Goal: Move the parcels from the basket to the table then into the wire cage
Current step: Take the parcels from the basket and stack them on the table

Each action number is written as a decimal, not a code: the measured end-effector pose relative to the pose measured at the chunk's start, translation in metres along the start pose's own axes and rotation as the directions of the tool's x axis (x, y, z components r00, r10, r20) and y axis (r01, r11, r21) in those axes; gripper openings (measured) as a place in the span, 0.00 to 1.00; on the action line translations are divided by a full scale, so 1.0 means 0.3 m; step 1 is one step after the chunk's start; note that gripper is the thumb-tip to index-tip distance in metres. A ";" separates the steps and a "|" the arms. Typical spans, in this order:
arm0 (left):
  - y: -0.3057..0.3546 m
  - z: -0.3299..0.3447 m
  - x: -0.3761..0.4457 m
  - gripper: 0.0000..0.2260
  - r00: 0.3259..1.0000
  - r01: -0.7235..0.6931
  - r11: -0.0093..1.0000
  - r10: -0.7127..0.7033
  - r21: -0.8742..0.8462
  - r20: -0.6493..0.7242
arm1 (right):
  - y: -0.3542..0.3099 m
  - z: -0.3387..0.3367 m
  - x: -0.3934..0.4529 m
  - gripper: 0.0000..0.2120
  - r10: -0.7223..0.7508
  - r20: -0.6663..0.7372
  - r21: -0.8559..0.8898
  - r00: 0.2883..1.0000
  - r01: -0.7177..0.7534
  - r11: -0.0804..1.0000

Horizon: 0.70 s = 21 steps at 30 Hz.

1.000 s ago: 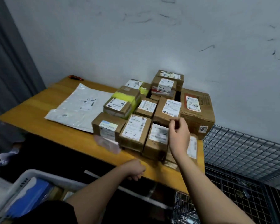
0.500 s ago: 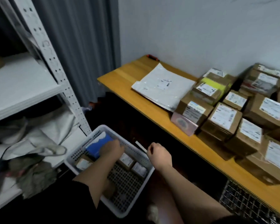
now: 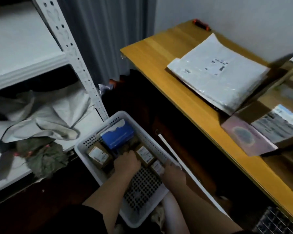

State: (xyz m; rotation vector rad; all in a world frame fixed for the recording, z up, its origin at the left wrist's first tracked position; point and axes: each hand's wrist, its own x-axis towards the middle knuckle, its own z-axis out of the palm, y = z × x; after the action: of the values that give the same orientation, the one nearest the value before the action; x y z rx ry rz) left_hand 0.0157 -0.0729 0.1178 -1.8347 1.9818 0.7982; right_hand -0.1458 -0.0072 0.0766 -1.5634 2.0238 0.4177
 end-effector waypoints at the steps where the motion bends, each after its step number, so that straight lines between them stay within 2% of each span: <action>1: -0.008 0.044 0.048 0.10 1.000 0.000 1.000 0.000 -0.012 0.004 | 0.003 0.047 0.053 0.21 0.012 0.017 -0.006 1.000 -0.012 1.000; 4: -0.033 0.194 0.190 0.14 1.000 -0.017 0.999 0.018 -0.035 0.021 | -0.014 0.209 0.193 0.22 0.025 0.062 -0.005 0.998 -0.025 1.000; 7: -0.061 0.402 0.363 0.14 0.997 -0.032 0.998 0.036 -0.063 0.072 | -0.020 0.378 0.355 0.18 0.040 -0.040 0.002 0.998 -0.040 0.999; 9: -0.079 0.527 0.473 0.16 0.991 -0.046 0.996 0.055 -0.076 0.120 | -0.015 0.494 0.467 0.16 0.087 0.050 0.032 0.995 -0.088 0.996; 11: -0.101 0.681 0.593 0.15 0.983 -0.056 0.995 0.070 -0.084 0.168 | 0.006 0.644 0.592 0.19 0.091 0.145 -0.003 0.985 -0.091 0.996; 14: -0.136 0.931 0.775 0.16 0.964 -0.031 0.990 0.065 -0.137 0.257 | 0.052 0.840 0.769 0.23 0.121 0.110 -0.038 0.987 -0.118 0.992; 16: -0.139 1.077 0.881 0.17 0.950 -0.001 0.967 0.080 -0.254 0.303 | 0.083 0.957 0.880 0.23 0.162 0.074 -0.021 0.984 -0.161 0.987; 18: -0.115 1.176 0.954 0.14 0.925 0.097 0.897 0.079 -0.431 0.372 | 0.120 1.055 0.978 0.26 0.215 0.015 0.041 0.977 -0.215 0.976; 21: -0.084 1.334 1.052 0.08 0.888 0.293 0.693 0.059 -0.659 0.457 | 0.146 1.163 1.060 0.33 0.262 -0.028 0.153 0.965 -0.255 0.955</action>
State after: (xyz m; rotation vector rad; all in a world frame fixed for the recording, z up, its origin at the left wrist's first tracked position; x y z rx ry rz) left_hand -0.0514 -0.0877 -0.3878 -1.8548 1.2974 1.9636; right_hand -0.1648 -0.0545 -0.3948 -1.2355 2.2512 0.3199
